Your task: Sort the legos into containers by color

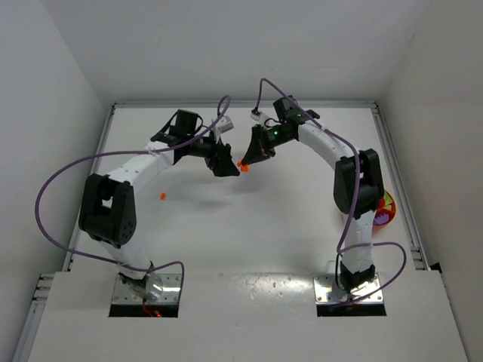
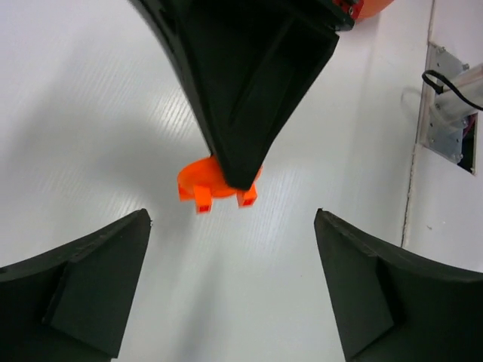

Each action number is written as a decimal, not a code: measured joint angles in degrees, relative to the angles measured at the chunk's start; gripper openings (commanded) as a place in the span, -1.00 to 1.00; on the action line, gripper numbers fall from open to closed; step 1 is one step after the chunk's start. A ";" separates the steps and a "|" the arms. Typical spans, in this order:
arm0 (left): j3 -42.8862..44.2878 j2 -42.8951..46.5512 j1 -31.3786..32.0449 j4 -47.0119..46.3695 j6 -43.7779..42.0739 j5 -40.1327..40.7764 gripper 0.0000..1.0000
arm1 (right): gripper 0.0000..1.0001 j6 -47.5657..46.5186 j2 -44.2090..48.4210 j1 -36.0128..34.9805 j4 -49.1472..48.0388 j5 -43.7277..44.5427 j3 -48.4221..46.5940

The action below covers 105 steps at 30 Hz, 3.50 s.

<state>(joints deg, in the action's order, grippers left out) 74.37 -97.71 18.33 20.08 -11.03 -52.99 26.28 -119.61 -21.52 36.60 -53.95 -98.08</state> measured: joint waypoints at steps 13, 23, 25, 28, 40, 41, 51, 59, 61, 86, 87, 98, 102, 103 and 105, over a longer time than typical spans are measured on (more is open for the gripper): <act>-1.68 4.07 -2.95 3.52 -0.55 4.24 0.99 | -1.00 -23.15 25.64 14.75 19.58 16.28 9.90; 3.06 -1.81 -4.15 7.72 -1.81 1.51 0.99 | -1.00 -43.93 32.89 23.93 37.48 33.09 9.81; 3.52 -2.80 -4.17 8.04 -1.84 0.96 0.99 | -1.00 -46.77 33.70 26.60 38.49 35.98 10.82; 4.52 -3.78 -4.17 8.17 -1.81 0.44 0.99 | -1.00 -49.99 34.71 29.86 39.34 39.04 12.50; 5.84 -4.61 -4.74 8.24 -2.03 -0.42 0.99 | -1.00 -55.41 34.91 40.19 40.50 44.09 17.84; 5.84 -4.68 -4.85 8.33 -2.03 -0.42 0.99 | -1.00 -55.58 34.82 40.98 40.65 44.15 18.14; 5.84 -4.72 -5.09 9.01 -2.03 -0.61 0.99 | -1.00 -55.84 30.86 45.03 40.61 43.95 18.45; 5.84 -5.49 -5.09 9.29 -1.88 -0.17 0.99 | -0.83 -55.80 27.74 45.03 40.61 42.75 18.88; 5.84 -5.57 -5.11 9.35 -1.51 0.37 0.99 | -0.68 -55.74 26.97 45.03 40.61 42.77 18.91; 4.11 -0.11 -13.49 6.71 6.45 12.59 0.99 | -0.10 -56.17 23.23 43.19 40.22 36.63 -1.57; 4.11 0.61 -15.12 7.43 5.49 12.66 0.99 | -0.10 -55.89 23.21 41.81 40.11 35.76 -2.27; 0.15 6.54 -21.75 21.09 -4.15 28.02 0.16 | -0.10 -53.42 13.60 19.37 32.94 29.86 -0.61; -5.09 8.76 -21.77 22.32 -4.28 36.54 0.04 | -0.10 -51.54 9.03 15.69 28.11 28.15 -0.63; -6.54 8.98 -21.75 22.69 -3.69 38.69 0.01 | -0.10 -51.25 8.22 15.15 27.21 27.85 -0.63; -9.07 9.03 -21.75 22.86 -2.89 42.99 -0.01 | -0.10 -50.53 6.67 14.03 25.88 27.23 -1.07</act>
<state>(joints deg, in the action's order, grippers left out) 65.30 -88.68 -3.42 42.94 -13.91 -10.00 -24.25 -112.95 -7.49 62.48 -26.72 -99.15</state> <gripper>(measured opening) 0.511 0.449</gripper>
